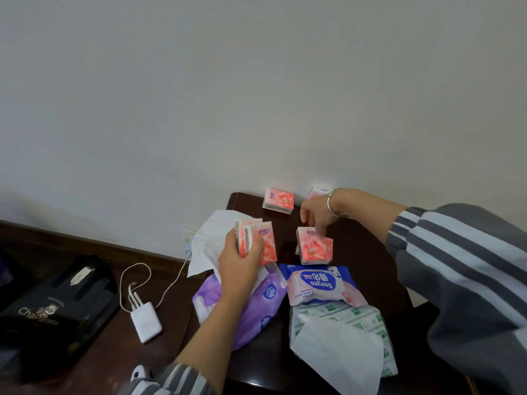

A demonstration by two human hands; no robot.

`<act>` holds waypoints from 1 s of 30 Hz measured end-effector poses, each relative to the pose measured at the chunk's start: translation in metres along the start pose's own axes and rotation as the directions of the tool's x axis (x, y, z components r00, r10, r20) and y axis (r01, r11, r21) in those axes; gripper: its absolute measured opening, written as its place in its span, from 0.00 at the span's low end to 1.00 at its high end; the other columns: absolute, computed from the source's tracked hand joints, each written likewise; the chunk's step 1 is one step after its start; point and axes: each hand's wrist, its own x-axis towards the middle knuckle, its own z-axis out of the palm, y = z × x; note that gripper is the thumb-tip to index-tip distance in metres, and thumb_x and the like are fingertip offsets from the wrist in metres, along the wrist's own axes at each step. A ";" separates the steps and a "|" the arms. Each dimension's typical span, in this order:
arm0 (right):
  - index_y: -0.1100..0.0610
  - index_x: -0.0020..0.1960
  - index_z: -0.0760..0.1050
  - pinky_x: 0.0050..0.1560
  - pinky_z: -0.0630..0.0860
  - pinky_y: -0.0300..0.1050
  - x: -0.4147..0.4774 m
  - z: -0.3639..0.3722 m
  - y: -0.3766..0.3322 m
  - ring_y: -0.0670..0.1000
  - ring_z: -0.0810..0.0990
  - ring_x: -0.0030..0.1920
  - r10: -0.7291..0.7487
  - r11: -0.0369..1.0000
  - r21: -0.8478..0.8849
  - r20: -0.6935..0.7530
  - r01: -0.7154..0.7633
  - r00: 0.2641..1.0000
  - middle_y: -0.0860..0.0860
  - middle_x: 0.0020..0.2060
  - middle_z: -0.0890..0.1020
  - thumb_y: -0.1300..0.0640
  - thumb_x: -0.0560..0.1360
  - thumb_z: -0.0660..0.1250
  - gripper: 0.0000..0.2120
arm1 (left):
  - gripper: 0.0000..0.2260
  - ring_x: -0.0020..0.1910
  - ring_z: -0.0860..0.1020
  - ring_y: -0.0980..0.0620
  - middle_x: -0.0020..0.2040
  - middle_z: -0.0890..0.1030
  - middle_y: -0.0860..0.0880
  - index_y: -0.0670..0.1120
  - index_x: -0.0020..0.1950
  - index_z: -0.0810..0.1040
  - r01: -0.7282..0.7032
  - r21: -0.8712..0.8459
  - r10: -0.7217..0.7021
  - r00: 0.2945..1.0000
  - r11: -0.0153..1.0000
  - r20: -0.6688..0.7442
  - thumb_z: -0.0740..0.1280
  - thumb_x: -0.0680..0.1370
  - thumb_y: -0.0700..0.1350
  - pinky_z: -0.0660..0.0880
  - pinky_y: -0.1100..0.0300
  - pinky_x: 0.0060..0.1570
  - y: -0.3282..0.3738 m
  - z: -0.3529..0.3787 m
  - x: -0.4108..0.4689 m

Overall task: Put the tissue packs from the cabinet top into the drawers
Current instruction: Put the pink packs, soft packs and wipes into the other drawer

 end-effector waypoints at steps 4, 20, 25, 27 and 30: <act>0.53 0.67 0.67 0.61 0.74 0.47 0.002 0.023 0.010 0.52 0.74 0.62 0.022 0.991 0.134 -0.274 0.016 0.961 0.51 0.64 0.73 0.63 0.69 0.71 0.29 | 0.12 0.46 0.79 0.65 0.47 0.78 0.64 0.61 0.57 0.70 -0.016 -0.004 0.016 1.000 1.000 -0.008 0.67 0.75 0.57 0.74 0.72 0.37 -0.002 0.000 0.000; 0.52 0.69 0.61 0.52 0.75 0.46 -0.018 0.067 0.023 0.54 0.78 0.53 0.136 0.923 0.379 -0.474 0.062 0.870 0.52 0.58 0.77 0.49 0.66 0.72 0.36 | 0.12 0.47 0.79 0.60 0.48 0.78 0.61 0.59 0.58 0.69 -0.013 0.027 0.013 1.000 1.000 -0.006 0.66 0.76 0.57 0.74 0.67 0.41 -0.002 0.001 0.001; 0.52 0.65 0.67 0.58 0.74 0.48 -0.002 0.064 0.038 0.51 0.76 0.56 0.007 0.965 0.251 -0.296 0.071 0.955 0.51 0.60 0.76 0.47 0.64 0.75 0.33 | 0.11 0.46 0.78 0.61 0.47 0.77 0.61 0.57 0.57 0.70 -0.007 0.043 0.009 1.000 0.999 -0.025 0.66 0.76 0.55 0.71 0.70 0.39 -0.003 0.003 0.001; 0.51 0.64 0.67 0.57 0.74 0.49 0.002 0.060 0.041 0.51 0.75 0.54 0.018 0.959 0.279 -0.228 0.048 0.973 0.50 0.59 0.75 0.43 0.63 0.76 0.34 | 0.11 0.46 0.79 0.59 0.47 0.79 0.59 0.55 0.56 0.73 -0.016 0.048 0.018 0.999 0.999 -0.034 0.66 0.76 0.55 0.71 0.69 0.40 -0.003 0.003 0.002; 0.54 0.66 0.61 0.54 0.74 0.48 0.010 0.061 0.042 0.52 0.75 0.54 0.074 0.944 0.329 -0.159 -0.017 0.985 0.51 0.58 0.75 0.42 0.60 0.77 0.42 | 0.12 0.47 0.78 0.60 0.47 0.77 0.60 0.56 0.57 0.71 -0.009 0.057 0.010 1.000 0.998 -0.019 0.66 0.76 0.56 0.75 0.63 0.46 -0.003 0.004 0.003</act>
